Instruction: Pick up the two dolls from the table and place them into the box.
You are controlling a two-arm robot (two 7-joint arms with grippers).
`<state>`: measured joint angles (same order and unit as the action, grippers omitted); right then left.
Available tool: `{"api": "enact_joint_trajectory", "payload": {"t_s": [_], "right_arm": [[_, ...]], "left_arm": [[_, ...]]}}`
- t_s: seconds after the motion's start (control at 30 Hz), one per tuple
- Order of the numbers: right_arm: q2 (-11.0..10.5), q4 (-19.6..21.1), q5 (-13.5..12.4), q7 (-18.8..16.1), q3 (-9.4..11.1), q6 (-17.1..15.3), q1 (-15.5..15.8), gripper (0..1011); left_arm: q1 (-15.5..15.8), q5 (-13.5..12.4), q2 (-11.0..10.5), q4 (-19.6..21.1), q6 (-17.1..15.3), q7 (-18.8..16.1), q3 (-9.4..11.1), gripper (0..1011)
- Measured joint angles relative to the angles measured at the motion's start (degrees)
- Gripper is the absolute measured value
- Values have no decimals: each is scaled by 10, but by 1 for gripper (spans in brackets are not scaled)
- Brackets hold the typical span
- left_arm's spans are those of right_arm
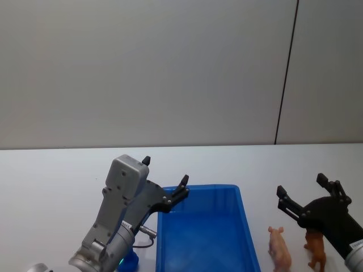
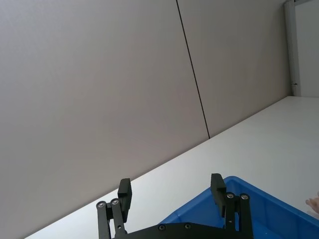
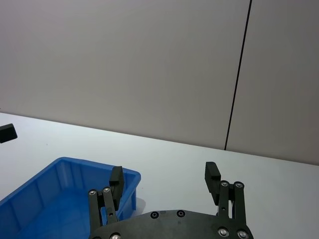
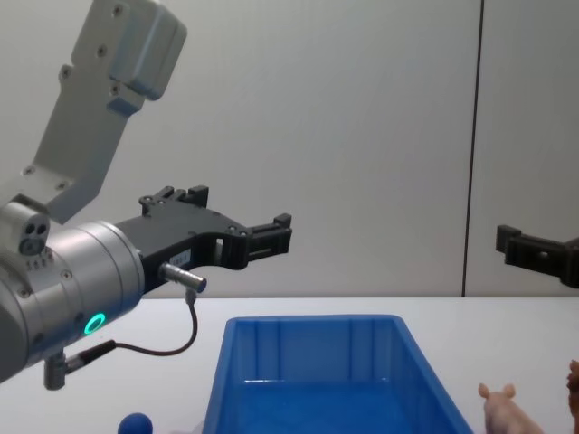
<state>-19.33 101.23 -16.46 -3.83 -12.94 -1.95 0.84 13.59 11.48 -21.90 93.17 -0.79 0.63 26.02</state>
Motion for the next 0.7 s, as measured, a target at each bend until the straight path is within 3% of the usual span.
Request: {"api": "enact_joint_trajectory", "payload": {"t_s": [0.7], "right_arm": [[0,0,0,0,0,0,0,1001]], "left_arm": [[0,0,0,0,0,0,0,1001]]}}
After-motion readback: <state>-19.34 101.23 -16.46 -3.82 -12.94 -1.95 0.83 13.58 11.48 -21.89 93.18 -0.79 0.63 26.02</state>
